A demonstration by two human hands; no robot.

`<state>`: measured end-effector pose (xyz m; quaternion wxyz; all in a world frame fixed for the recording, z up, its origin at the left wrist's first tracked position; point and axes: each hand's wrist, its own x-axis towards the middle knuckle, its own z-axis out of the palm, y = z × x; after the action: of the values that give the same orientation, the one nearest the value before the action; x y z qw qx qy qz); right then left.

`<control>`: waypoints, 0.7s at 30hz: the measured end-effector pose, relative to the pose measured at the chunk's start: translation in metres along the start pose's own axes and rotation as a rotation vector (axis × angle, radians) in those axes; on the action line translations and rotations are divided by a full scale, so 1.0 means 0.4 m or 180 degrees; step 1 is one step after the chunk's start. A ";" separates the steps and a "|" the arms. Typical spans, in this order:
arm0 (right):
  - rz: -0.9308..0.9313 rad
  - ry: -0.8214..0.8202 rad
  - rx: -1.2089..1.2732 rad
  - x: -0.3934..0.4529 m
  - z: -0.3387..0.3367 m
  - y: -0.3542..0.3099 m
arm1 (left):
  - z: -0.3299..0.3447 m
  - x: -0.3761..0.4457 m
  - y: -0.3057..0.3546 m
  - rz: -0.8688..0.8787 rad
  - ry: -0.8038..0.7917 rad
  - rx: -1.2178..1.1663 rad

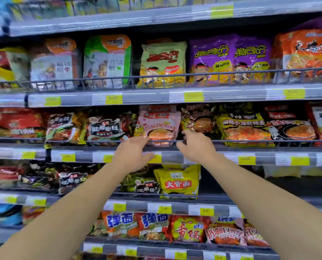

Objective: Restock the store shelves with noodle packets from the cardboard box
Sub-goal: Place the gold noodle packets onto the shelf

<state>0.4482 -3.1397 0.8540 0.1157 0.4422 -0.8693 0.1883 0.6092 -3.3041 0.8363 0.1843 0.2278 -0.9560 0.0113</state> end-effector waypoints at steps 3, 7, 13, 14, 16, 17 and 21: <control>0.0587 0.0065 0.0040 0.041 0.014 -0.067 | -0.016 -0.006 -0.037 0.0002 0.0088 -0.0223; 0.0961 0.0014 0.0345 0.098 0.040 -0.128 | -0.030 -0.007 -0.076 -0.0026 0.0012 0.0023; 0.1133 0.0373 0.0725 0.152 0.042 -0.140 | -0.028 0.019 -0.083 0.0086 0.0066 0.0182; 0.1151 0.0424 0.0742 0.158 0.044 -0.136 | -0.029 0.025 -0.079 0.0064 0.0046 0.0109; 0.1167 0.0384 0.0715 0.170 0.048 -0.131 | -0.029 0.043 -0.067 0.0059 -0.0014 0.0124; 0.1150 0.0267 0.0648 0.178 0.050 -0.128 | -0.028 0.051 -0.061 0.0049 -0.0052 0.0156; 0.0919 -0.0355 0.0559 0.212 0.032 -0.119 | -0.023 0.075 -0.054 -0.0160 -0.0016 -0.0161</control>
<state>0.4373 -3.2322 0.8844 0.0000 0.3309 -0.9090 0.2533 0.5971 -3.3356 0.8542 0.1878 0.2471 -0.9505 -0.0181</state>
